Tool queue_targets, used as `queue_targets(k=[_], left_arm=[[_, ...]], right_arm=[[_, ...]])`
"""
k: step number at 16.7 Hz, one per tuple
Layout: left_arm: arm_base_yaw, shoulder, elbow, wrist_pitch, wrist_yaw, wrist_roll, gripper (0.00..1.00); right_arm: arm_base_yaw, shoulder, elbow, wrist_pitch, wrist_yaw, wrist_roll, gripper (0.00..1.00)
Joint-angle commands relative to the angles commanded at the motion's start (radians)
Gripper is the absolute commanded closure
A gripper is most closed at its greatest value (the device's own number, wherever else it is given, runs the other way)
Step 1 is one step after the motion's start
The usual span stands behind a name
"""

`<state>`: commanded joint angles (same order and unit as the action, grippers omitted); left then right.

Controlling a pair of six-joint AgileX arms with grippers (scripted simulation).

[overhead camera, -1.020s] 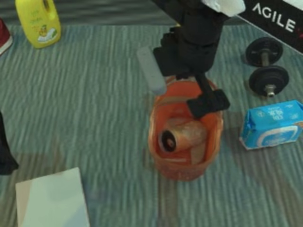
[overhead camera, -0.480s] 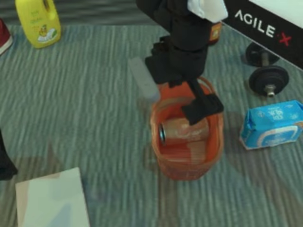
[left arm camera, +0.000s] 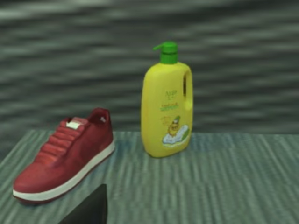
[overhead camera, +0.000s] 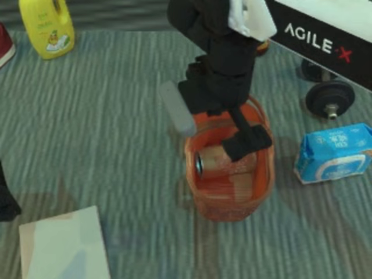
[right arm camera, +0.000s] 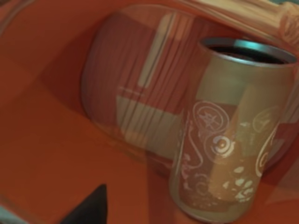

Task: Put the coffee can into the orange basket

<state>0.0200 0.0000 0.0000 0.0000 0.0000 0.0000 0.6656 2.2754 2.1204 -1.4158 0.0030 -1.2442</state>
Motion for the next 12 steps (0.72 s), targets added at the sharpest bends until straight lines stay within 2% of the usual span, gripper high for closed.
queue_targets(k=[1,12], left_arm=[[0.0,0.0,0.0,0.0,0.0,0.0,0.0],[0.0,0.0,0.0,0.0,0.0,0.0,0.0]], right_arm=[[0.0,0.0,0.0,0.0,0.0,0.0,0.0],[0.0,0.0,0.0,0.0,0.0,0.0,0.83]])
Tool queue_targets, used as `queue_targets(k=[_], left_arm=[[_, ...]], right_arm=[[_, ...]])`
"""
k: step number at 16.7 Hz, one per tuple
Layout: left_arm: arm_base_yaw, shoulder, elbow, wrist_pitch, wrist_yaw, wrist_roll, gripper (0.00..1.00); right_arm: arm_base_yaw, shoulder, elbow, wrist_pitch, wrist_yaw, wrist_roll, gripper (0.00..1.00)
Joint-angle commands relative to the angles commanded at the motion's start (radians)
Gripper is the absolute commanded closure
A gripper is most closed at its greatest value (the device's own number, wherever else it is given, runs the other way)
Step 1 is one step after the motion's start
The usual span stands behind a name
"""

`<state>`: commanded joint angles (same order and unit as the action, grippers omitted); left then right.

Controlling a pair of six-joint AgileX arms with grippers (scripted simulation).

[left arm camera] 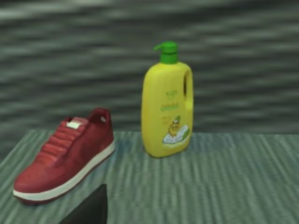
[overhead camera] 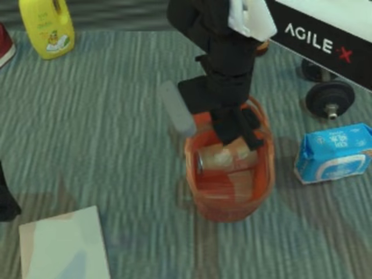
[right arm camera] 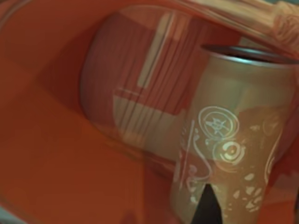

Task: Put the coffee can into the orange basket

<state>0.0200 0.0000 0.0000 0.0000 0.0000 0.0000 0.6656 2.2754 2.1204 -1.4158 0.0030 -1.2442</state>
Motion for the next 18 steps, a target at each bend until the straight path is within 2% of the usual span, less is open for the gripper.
queue_targets(k=[2,3,18], left_arm=[[0.0,0.0,0.0,0.0,0.0,0.0,0.0],[0.0,0.0,0.0,0.0,0.0,0.0,0.0],[0.0,0.0,0.0,0.0,0.0,0.0,0.0]], right_arm=[[0.0,0.0,0.0,0.0,0.0,0.0,0.98],[0.0,0.0,0.0,0.0,0.0,0.0,1.0],[0.0,0.0,0.0,0.0,0.0,0.0,1.0]])
